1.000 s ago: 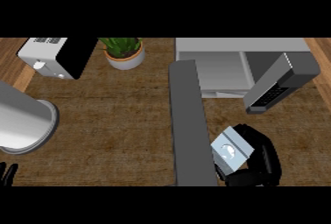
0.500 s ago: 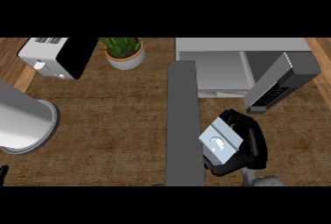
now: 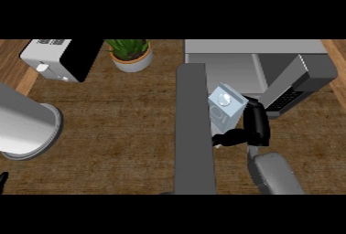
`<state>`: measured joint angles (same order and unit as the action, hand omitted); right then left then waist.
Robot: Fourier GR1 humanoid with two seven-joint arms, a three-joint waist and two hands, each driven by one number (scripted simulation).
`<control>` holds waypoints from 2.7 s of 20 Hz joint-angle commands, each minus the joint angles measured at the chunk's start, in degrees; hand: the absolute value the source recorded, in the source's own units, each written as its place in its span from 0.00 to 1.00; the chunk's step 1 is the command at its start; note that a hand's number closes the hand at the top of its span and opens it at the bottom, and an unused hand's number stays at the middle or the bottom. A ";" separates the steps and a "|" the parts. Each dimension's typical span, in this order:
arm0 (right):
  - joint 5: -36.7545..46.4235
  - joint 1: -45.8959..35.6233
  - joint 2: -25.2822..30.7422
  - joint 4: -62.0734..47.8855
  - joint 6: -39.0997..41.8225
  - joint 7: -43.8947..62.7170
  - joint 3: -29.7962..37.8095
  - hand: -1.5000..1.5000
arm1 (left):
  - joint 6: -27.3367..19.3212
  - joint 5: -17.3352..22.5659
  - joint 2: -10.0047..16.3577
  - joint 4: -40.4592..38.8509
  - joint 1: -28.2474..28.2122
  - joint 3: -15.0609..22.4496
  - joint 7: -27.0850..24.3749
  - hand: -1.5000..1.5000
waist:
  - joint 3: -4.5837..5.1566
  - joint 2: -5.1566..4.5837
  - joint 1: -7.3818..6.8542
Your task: Pick up the milk, place it into the microwave and close the microwave
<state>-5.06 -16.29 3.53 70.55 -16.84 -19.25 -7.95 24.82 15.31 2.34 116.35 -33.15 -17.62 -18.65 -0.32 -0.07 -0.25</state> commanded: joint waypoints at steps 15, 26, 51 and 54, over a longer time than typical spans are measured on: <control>-0.15 -29.04 0.10 -49.17 -1.59 -25.61 15.62 1.00 | 1.14 -1.27 0.41 -5.01 5.53 -1.64 0.75 0.00 | 0.24 -0.76 -2.10; 6.29 -38.79 2.48 -58.89 -15.75 -28.72 14.06 1.00 | 3.07 2.23 4.07 -7.97 8.40 -5.17 1.63 0.00 | 0.26 -1.45 -3.95; 9.07 -42.10 10.87 -66.14 -27.78 -23.39 15.74 1.00 | 2.95 -0.23 3.92 -10.53 13.98 -2.08 3.10 0.00 | 0.00 -3.31 -6.49; 8.21 -39.35 11.43 -66.69 -28.65 -23.87 16.82 1.00 | 2.73 -0.11 4.70 -10.73 14.42 -3.05 3.14 0.00 | -0.10 -3.63 -6.64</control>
<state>3.19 -57.22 14.03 4.82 -44.11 -42.57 8.54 28.25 15.63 6.74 105.55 -19.99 -20.83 -16.38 -0.32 -3.37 -6.86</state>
